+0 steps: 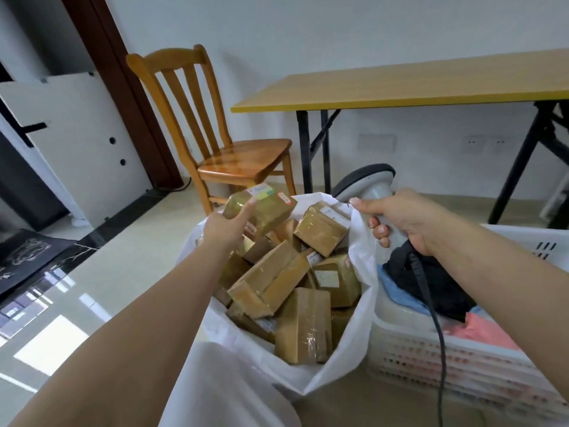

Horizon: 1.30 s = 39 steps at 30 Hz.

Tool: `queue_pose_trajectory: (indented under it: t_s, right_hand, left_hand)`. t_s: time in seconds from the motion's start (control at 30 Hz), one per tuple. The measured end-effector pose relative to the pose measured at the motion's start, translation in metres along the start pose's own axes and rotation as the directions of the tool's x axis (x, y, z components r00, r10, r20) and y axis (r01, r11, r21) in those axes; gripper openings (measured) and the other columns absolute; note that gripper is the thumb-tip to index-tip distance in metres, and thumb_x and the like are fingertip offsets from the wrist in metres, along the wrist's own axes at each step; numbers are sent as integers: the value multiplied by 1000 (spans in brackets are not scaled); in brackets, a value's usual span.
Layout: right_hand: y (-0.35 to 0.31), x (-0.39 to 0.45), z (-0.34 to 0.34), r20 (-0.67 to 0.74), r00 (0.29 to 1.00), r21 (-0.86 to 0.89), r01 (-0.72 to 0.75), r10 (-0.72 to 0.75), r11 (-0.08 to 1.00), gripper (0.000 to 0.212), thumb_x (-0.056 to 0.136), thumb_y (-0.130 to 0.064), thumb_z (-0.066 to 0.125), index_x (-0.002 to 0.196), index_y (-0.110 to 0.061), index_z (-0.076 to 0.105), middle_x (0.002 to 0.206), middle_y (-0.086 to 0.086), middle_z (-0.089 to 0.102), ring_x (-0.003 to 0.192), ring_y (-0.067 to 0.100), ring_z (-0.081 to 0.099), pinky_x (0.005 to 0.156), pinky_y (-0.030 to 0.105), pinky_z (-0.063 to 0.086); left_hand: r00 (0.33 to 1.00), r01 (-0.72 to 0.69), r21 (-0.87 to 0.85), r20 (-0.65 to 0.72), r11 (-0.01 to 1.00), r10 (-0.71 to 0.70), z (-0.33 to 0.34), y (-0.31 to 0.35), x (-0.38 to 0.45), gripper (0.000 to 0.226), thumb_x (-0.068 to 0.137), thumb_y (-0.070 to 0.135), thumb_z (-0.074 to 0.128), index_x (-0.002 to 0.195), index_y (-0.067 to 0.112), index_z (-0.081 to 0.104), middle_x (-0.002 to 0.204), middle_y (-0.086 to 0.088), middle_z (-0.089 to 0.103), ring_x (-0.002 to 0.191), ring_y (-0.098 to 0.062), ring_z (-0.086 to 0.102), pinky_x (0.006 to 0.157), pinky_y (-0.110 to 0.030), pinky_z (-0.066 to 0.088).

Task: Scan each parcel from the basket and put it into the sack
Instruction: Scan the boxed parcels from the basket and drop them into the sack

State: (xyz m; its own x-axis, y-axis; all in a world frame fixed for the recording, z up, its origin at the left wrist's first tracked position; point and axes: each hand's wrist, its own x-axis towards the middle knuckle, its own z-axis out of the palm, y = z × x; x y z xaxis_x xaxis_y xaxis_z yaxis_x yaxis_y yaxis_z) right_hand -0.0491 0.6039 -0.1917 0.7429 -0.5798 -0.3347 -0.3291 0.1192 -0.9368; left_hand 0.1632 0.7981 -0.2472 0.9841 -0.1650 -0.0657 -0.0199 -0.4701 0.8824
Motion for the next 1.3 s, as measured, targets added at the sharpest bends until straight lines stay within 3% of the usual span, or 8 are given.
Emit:
queue_pose_trajectory:
  t_s: [0.13, 0.23, 0.37, 0.57, 0.7, 0.87, 1.13, 1.3]
  right_hand:
    - [8, 13, -10, -24, 999, 10, -27, 27, 1000, 25, 85, -29, 75, 88, -7, 62, 55, 1, 49, 40, 9, 37, 40, 22, 37]
    - [16, 23, -22, -41, 998, 37, -49, 50, 998, 25, 85, -28, 75, 87, -7, 62, 55, 1, 49, 39, 9, 38, 42, 23, 37]
    - [31, 32, -42, -46, 996, 88, -78, 82, 993, 27, 85, -28, 75, 96, -7, 62, 55, 0, 48, 37, 9, 37, 39, 22, 36]
    - [59, 31, -90, -105, 988, 202, -86, 109, 976, 30, 87, -24, 73, 106, -7, 57, 58, 0, 44, 38, 8, 34, 36, 20, 35]
    - [89, 22, -143, -174, 970, 257, -124, 172, 959, 22, 89, -21, 70, 101, -7, 58, 57, 1, 43, 39, 8, 33, 36, 19, 33]
    - [137, 7, -217, -291, 910, 324, -198, 297, 925, 25, 89, -21, 70, 74, -13, 52, 58, 2, 41, 40, 11, 32, 40, 18, 31]
    - [215, 0, -315, -489, 737, 517, -186, 466, 836, 22, 89, -13, 70, 75, -8, 53, 52, 6, 44, 27, 12, 38, 37, 14, 36]
    - [256, 22, -356, -487, 677, 594, -207, 552, 777, 24, 91, -10, 65, 75, -10, 48, 50, 6, 41, 24, 10, 35, 34, 13, 33]
  left_hand:
    - [1000, -14, 200, 24, 980, 10, 15, -7, 10, 81, 77, 81, 48, 112, 10, 65, 106, -9, 67, 100, -31, 63, 94, -48, 51]
    - [999, -39, 180, -1, 983, 39, 21, -8, 14, 64, 84, 67, 52, 122, 17, 63, 109, -4, 67, 102, -29, 63, 96, -47, 51]
    - [993, -112, 129, -13, 985, 114, 42, 2, 11, 32, 89, 49, 57, 108, 24, 65, 95, 2, 67, 94, -26, 65, 89, -44, 55]
    - [959, -239, 78, 178, 968, 222, 121, 25, -18, 14, 96, 38, 59, 103, 28, 65, 96, 11, 63, 94, -12, 61, 87, -33, 56]
    - [895, -324, 58, 342, 944, 286, 192, 43, -57, 14, 97, 29, 58, 98, 18, 68, 89, 3, 65, 84, -13, 62, 80, -28, 56]
    - [782, -363, 48, 559, 931, 276, 279, 48, -98, 14, 91, 26, 65, 102, 19, 63, 92, 5, 59, 90, -16, 59, 91, -45, 55]
    - [625, -453, 97, 743, 886, 238, 409, 35, -148, 20, 86, 29, 73, 102, 21, 63, 87, 7, 59, 98, -25, 65, 88, -48, 56]
    - [546, -448, 119, 821, 886, 166, 483, 24, -172, 30, 88, 31, 71, 113, 18, 61, 95, 7, 57, 105, -23, 61, 92, -47, 54]
